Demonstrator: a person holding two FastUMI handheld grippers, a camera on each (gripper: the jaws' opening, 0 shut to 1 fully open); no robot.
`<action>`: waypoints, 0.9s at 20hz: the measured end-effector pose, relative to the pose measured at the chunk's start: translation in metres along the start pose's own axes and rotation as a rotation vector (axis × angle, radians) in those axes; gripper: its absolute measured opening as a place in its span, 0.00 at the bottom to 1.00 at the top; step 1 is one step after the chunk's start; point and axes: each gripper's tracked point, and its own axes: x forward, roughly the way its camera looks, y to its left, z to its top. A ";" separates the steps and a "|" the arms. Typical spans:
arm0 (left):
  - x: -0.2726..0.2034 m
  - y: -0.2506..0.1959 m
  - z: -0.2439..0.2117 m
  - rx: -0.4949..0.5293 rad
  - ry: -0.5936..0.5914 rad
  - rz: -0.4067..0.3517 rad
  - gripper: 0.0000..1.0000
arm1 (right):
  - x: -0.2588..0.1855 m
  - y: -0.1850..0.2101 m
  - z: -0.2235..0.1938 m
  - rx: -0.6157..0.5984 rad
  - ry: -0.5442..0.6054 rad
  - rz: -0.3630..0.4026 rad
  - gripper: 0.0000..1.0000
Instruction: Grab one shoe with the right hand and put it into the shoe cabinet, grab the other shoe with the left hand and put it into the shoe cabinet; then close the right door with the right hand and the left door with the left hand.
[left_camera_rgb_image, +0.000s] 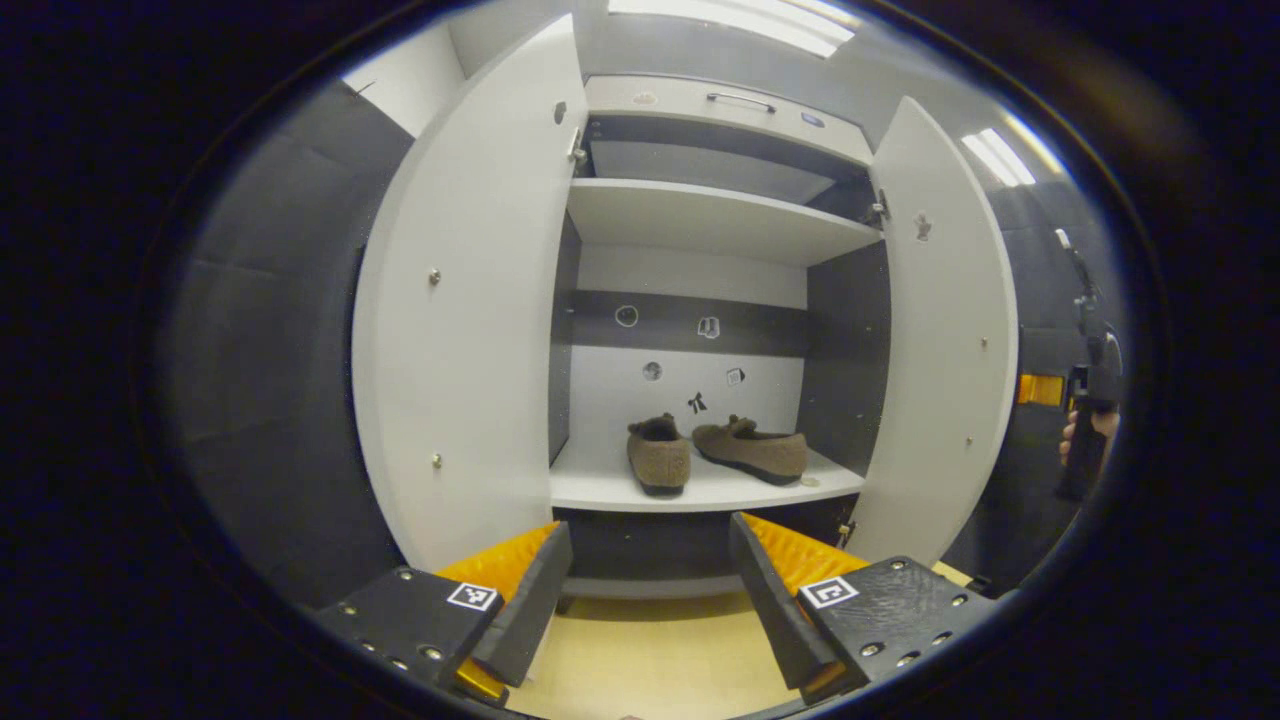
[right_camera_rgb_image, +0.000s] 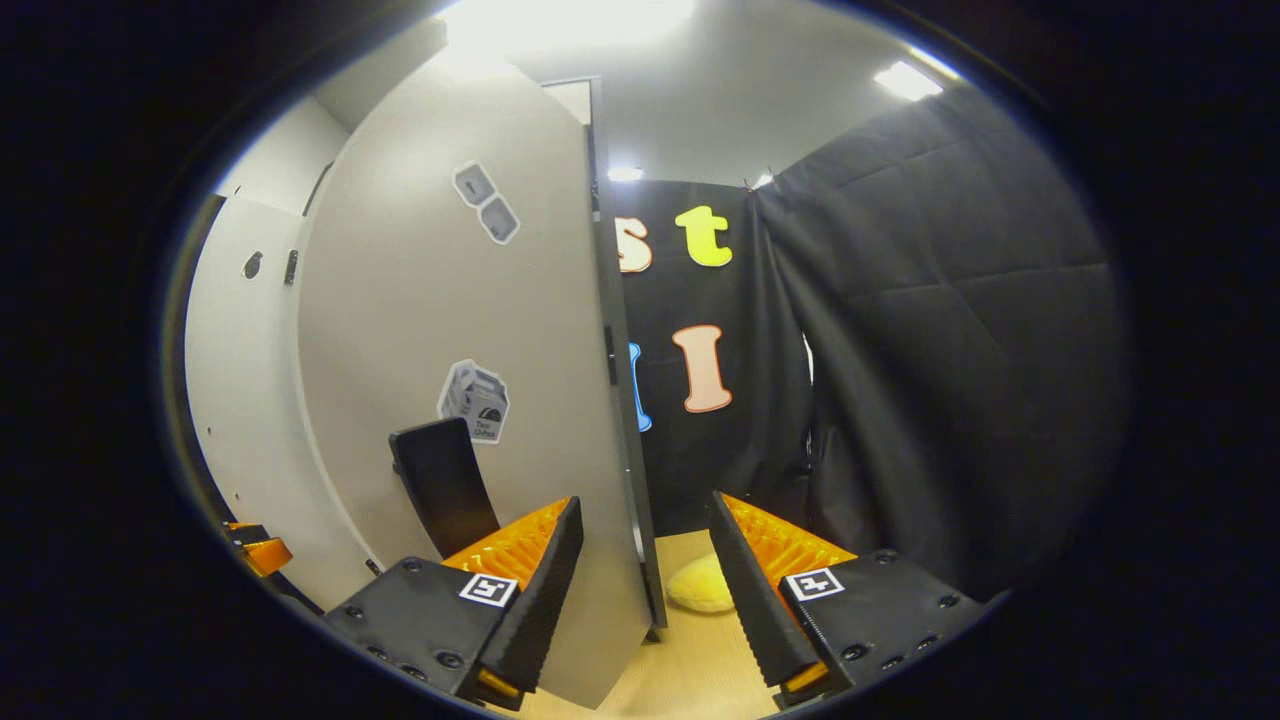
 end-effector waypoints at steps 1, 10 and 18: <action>-0.008 0.006 0.000 -0.011 -0.005 0.015 0.93 | 0.002 0.007 0.000 -0.017 0.000 0.009 0.82; -0.069 0.102 -0.040 -0.160 0.010 0.198 0.93 | 0.029 0.089 -0.014 -0.023 0.046 0.175 0.91; -0.059 0.185 0.007 -0.091 -0.062 0.258 0.93 | 0.025 0.074 -0.039 0.037 0.078 0.076 0.96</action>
